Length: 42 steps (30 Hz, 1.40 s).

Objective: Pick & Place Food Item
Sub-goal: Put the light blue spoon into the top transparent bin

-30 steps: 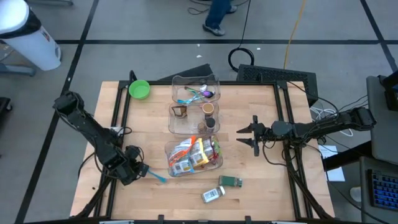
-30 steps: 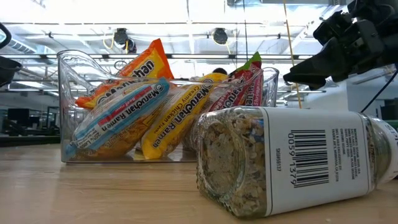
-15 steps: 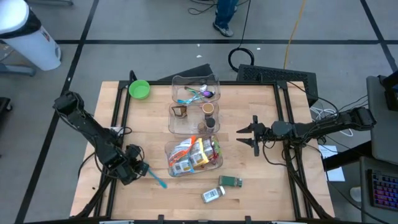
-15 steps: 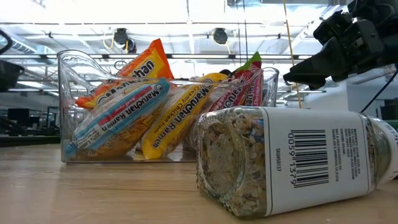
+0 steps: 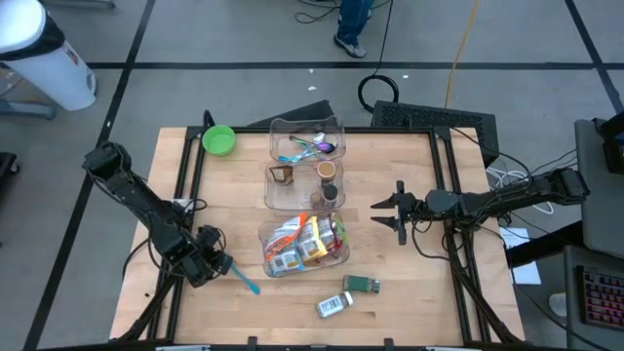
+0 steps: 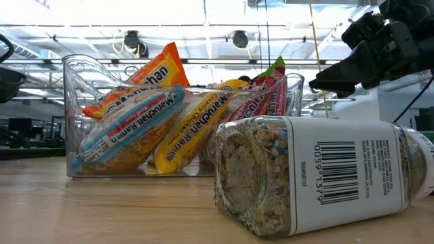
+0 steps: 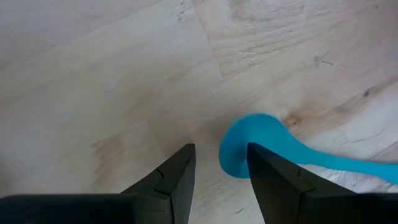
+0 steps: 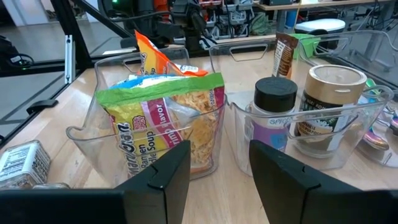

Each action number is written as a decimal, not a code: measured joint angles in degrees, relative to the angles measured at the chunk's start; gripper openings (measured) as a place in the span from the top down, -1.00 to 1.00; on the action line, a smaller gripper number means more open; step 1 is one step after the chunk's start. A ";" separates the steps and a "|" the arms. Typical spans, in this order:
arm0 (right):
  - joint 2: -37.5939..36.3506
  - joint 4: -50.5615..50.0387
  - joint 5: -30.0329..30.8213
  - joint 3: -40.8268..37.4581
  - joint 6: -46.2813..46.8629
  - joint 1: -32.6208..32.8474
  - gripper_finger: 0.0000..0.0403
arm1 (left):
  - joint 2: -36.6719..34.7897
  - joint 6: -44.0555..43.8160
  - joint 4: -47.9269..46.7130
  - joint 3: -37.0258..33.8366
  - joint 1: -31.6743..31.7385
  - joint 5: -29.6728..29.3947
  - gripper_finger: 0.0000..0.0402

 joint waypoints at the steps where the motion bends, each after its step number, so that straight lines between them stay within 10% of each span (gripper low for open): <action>1: 0.00 -0.02 0.02 0.00 0.00 0.00 0.23 | 0.00 0.44 0.23 -0.02 0.00 -0.13 0.24; 15: 0.02 -0.35 0.03 0.00 0.00 0.00 0.23 | 0.14 8.89 1.74 -0.22 0.20 -5.96 0.92; 29: 0.57 1.62 0.37 -0.02 -3.13 -0.07 0.23 | -14.01 23.69 -7.84 0.65 5.11 -2.70 0.97; 42: 0.59 15.13 0.31 0.57 -7.99 -0.11 0.23 | -18.35 49.29 -22.00 23.64 12.91 -15.70 0.98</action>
